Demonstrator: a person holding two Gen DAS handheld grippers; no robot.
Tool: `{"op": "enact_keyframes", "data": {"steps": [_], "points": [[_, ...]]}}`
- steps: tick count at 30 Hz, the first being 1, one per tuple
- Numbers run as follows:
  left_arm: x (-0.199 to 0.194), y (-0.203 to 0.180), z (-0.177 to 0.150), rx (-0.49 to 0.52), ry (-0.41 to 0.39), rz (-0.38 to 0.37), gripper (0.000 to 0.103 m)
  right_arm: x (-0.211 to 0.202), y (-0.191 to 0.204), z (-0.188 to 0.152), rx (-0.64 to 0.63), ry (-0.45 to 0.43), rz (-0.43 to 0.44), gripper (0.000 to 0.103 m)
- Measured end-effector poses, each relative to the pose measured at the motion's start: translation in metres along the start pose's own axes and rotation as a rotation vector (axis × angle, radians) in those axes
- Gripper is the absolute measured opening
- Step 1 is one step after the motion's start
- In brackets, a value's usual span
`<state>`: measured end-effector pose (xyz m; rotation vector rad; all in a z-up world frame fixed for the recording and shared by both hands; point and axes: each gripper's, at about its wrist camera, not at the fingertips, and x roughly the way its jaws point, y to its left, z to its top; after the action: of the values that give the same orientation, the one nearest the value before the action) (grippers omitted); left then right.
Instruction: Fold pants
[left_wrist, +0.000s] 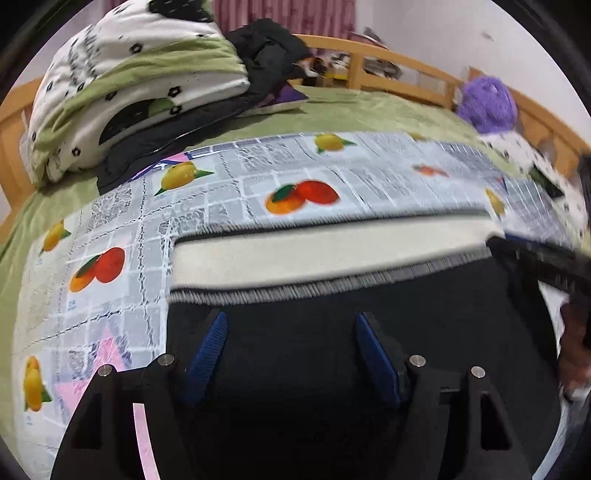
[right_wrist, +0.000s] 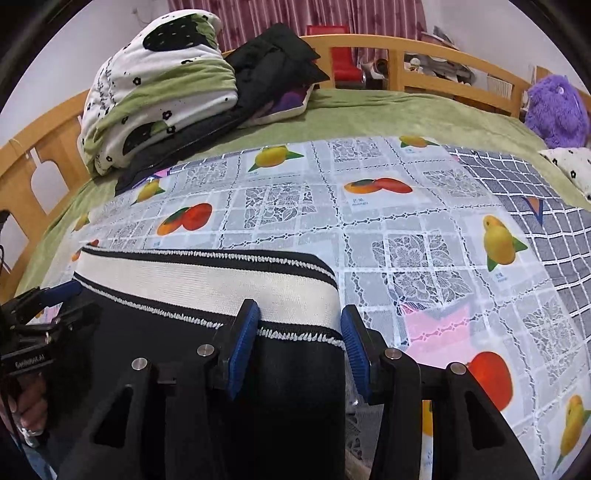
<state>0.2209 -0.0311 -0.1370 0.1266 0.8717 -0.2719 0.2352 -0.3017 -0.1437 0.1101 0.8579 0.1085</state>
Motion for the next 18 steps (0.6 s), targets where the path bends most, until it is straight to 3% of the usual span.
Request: {"op": "enact_keyframes", "data": {"steps": [8, 11, 15, 18], "points": [[-0.035, 0.001, -0.055, -0.025, 0.070, -0.029, 0.070, -0.024, 0.001, -0.018, -0.037, 0.081, 0.018, 0.046], [-0.052, 0.007, -0.082, -0.029, 0.069, -0.018, 0.070, -0.038, 0.001, -0.040, -0.082, 0.090, 0.010, 0.046], [-0.080, 0.023, -0.113, -0.097, 0.052, -0.058, 0.070, -0.067, -0.005, -0.070, -0.124, 0.073, 0.009, 0.046], [-0.091, 0.024, -0.133, -0.090, 0.103, -0.078, 0.070, -0.080, -0.010, -0.091, -0.112, 0.100, 0.036, 0.046]]}}
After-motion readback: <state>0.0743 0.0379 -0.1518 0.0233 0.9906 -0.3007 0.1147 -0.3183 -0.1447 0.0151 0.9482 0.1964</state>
